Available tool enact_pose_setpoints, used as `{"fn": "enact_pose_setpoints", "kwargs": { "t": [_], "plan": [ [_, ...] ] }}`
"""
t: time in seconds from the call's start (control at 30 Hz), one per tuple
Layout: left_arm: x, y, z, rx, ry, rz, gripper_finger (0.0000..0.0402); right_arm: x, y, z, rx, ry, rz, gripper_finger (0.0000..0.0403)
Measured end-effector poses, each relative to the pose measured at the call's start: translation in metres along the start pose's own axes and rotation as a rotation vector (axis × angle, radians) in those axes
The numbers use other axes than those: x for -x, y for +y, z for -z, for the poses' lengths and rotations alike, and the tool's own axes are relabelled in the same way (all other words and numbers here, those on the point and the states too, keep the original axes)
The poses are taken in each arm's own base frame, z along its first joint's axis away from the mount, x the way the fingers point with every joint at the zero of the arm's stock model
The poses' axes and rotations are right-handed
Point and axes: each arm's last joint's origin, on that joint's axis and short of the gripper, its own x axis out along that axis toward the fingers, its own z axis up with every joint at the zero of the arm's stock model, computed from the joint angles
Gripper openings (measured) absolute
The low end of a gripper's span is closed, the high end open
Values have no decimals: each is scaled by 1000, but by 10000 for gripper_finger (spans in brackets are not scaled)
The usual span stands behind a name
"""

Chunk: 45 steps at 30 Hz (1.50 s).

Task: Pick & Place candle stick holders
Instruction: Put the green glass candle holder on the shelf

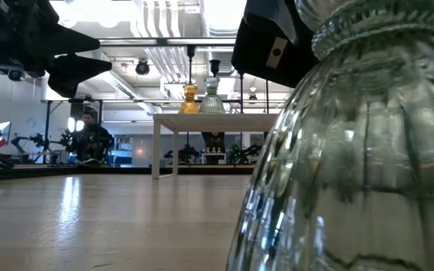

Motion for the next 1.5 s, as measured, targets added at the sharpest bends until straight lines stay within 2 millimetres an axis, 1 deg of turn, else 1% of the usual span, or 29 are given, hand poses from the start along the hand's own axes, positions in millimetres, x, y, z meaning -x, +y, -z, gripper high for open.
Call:
{"fn": "enact_pose_setpoints", "kwargs": {
  "t": [0.27,0.43,0.53,0.63,0.73,0.83,0.97,1.1,1.4,1.5],
  "plan": [
    [0,0,0,0,0,0,259,-4,-5,4,-32,8,9,147],
    [0,0,0,-1,2,-1,259,-6,-7,6,-69,3,40,129],
    [0,0,1,-6,8,-2,259,-6,-9,6,-81,-3,61,106],
    [0,0,1,-5,8,-2,259,-4,-13,4,-90,-9,67,73],
    [0,0,1,-5,8,-2,259,1,-20,2,-95,-19,104,43],
    [0,0,1,-5,9,-2,259,7,-31,-1,-106,-10,145,31],
    [0,0,2,-8,13,-2,259,18,-52,-1,-137,40,216,36],
    [0,0,2,-8,13,-3,259,28,-71,-2,-119,71,276,40],
    [0,0,2,-8,13,-3,259,55,-109,-2,-103,123,468,33],
    [0,0,2,-6,14,-3,259,63,-121,-4,-96,126,484,32]
  ]
}}
